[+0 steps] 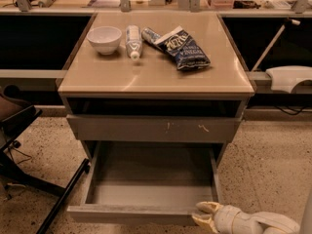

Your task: Open middle drawer

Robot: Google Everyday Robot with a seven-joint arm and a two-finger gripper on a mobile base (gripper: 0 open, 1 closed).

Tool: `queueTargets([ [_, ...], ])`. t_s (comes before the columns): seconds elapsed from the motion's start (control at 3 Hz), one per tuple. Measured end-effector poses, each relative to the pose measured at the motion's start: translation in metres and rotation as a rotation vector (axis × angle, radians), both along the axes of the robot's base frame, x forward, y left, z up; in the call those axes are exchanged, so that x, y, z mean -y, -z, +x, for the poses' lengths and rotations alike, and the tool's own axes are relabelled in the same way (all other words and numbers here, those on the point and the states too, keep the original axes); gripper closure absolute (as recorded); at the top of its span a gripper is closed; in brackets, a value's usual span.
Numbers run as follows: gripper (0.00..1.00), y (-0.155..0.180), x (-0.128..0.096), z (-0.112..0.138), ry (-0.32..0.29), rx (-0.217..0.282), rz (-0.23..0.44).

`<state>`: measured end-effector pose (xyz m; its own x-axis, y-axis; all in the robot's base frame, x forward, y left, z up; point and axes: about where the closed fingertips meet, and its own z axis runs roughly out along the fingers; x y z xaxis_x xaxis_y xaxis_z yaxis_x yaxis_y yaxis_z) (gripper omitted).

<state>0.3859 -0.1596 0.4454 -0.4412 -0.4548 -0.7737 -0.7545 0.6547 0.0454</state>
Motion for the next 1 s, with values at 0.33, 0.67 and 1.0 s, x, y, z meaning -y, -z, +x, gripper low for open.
queueTargets([
  [0.33, 0.35, 0.0, 0.0, 0.0, 0.0, 0.0, 0.0],
  [0.67, 0.12, 0.0, 0.0, 0.0, 0.0, 0.0, 0.0],
  [1.0, 0.0, 0.0, 0.0, 0.0, 0.0, 0.0, 0.0],
])
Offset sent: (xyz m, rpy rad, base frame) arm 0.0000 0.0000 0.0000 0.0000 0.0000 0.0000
